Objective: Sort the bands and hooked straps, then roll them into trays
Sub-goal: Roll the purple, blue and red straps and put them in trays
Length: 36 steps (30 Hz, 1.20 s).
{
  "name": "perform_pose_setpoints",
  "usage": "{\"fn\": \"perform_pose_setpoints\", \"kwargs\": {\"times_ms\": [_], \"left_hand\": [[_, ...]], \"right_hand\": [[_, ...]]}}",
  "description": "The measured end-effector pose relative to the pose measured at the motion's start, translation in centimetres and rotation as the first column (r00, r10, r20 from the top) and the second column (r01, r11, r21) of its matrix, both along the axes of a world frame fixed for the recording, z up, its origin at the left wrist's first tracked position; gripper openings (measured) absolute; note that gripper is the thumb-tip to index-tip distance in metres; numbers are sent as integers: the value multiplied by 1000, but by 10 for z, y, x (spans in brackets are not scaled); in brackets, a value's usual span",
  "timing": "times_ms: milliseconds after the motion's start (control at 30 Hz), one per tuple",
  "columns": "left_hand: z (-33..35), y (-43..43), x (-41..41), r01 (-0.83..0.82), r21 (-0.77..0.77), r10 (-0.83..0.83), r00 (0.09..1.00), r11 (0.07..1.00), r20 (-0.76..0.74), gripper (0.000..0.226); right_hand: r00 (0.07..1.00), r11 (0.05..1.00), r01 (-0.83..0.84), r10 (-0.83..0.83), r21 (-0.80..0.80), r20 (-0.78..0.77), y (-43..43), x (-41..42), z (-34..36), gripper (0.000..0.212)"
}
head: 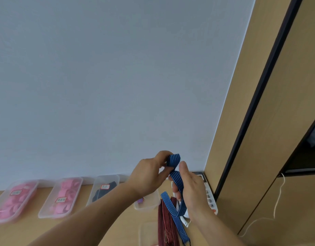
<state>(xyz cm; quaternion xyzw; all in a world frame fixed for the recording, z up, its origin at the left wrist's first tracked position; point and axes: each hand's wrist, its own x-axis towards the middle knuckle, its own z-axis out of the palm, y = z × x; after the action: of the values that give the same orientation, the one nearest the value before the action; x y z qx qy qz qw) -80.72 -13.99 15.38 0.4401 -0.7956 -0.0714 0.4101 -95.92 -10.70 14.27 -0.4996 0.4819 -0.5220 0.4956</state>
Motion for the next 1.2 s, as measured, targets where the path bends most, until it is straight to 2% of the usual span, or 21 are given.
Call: {"fn": "perform_pose_setpoints", "kwargs": {"times_ms": [100,200,333,467,500,533,567,600,633,667,700,733,800,867,933,1033,1200], "left_hand": [[-3,-1,1,-2,-215,27,993,977,113,31],[-4,-2,0,69,-439,16,982,896,186,28],[-6,-8,0,117,-567,46,963,816,264,16],[-9,-9,-1,159,-586,78,930,795,358,15],[-11,-8,-1,129,-540,73,939,832,336,20],[-11,-6,-3,56,-430,70,959,901,273,27],[-9,-2,-5,-52,-247,94,982,968,163,36],[-7,0,-7,-137,17,136,989,990,56,48],[-5,1,-7,-152,308,171,985,939,-35,58],[-1,1,-7,-93,549,198,971,830,-136,61],[3,0,-6,39,706,216,938,708,-269,56],[6,0,-6,193,777,245,880,599,-408,49],[14,5,-7,439,766,262,759,470,-596,46],[20,10,-10,544,706,154,732,453,-663,46],[23,15,-17,593,642,87,698,486,-711,42],[25,15,-21,561,604,162,643,566,-749,47],[25,18,-22,441,544,43,748,714,-663,45]], "right_hand": [[999,1000,-23,23,8,31,1,-2,2,76],[1000,1000,-17,17,-17,9,2,-3,3,71],[1000,1000,-3,4,-15,30,1,-3,2,60],[1000,1000,0,1,-25,31,3,-5,1,59],[1000,999,6,-5,-33,28,4,-5,2,61],[1000,999,15,-14,-42,23,5,-6,2,64],[1000,998,26,-25,-52,16,5,-7,3,66],[999,997,38,-38,-63,4,6,-8,3,67],[999,996,49,-50,-73,-7,6,-10,3,66],[998,995,60,-61,-79,-12,6,-12,2,65],[998,994,69,-70,-83,-10,6,-13,2,64],[997,993,73,-74,-90,-8,7,-15,1,63],[997,991,64,-69,-116,-33,7,-14,-1,58],[996,989,41,-51,-143,-67,9,-11,-3,52],[995,987,36,-50,-160,-84,10,-11,-5,50],[992,987,43,-60,-152,-108,11,-14,-4,49],[988,995,57,-68,-87,-140,12,-17,-8,52]]}}
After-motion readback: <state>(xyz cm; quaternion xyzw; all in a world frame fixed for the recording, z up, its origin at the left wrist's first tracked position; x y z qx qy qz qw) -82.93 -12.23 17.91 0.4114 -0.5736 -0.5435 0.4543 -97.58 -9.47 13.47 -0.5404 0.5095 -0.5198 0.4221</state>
